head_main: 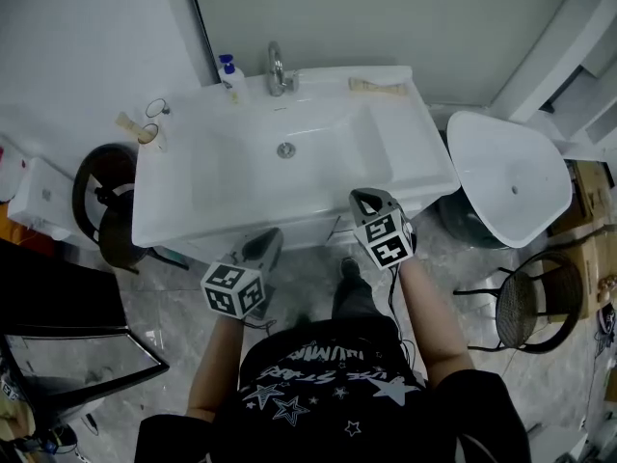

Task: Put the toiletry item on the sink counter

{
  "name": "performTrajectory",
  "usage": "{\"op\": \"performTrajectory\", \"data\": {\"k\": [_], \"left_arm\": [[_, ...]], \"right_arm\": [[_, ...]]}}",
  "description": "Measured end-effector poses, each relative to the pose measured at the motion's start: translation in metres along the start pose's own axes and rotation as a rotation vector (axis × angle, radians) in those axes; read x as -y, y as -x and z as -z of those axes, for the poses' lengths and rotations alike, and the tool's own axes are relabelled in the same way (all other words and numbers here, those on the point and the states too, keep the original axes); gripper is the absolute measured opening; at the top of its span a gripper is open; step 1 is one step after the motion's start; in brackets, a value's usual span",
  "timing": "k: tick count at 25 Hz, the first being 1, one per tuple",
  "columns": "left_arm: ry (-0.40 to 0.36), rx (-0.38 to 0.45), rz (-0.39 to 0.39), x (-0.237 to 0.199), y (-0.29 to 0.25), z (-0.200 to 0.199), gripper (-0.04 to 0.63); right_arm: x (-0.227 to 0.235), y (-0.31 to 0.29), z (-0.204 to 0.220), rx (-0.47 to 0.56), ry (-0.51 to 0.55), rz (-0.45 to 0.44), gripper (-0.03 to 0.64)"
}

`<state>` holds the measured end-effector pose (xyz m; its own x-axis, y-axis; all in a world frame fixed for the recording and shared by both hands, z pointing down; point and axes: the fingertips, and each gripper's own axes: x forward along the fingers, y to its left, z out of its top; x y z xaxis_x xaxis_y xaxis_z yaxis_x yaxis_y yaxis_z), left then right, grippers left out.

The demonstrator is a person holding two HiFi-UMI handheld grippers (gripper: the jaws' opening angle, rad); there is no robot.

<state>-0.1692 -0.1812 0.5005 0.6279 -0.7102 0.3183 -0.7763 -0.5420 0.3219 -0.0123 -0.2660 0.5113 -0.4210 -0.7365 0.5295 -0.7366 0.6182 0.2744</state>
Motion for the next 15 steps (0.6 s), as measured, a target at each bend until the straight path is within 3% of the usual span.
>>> {"op": "performTrajectory", "data": {"k": [8,15], "left_arm": [[-0.035,-0.018,0.041,0.014,0.033,0.022,0.020],[-0.023,-0.038,0.081,0.027,0.029,0.037,0.020]], "right_arm": [[-0.038,0.038,0.020,-0.023,-0.079,0.015,0.015],[-0.039,0.066,0.052,-0.049,-0.145,0.052,0.014]]}}
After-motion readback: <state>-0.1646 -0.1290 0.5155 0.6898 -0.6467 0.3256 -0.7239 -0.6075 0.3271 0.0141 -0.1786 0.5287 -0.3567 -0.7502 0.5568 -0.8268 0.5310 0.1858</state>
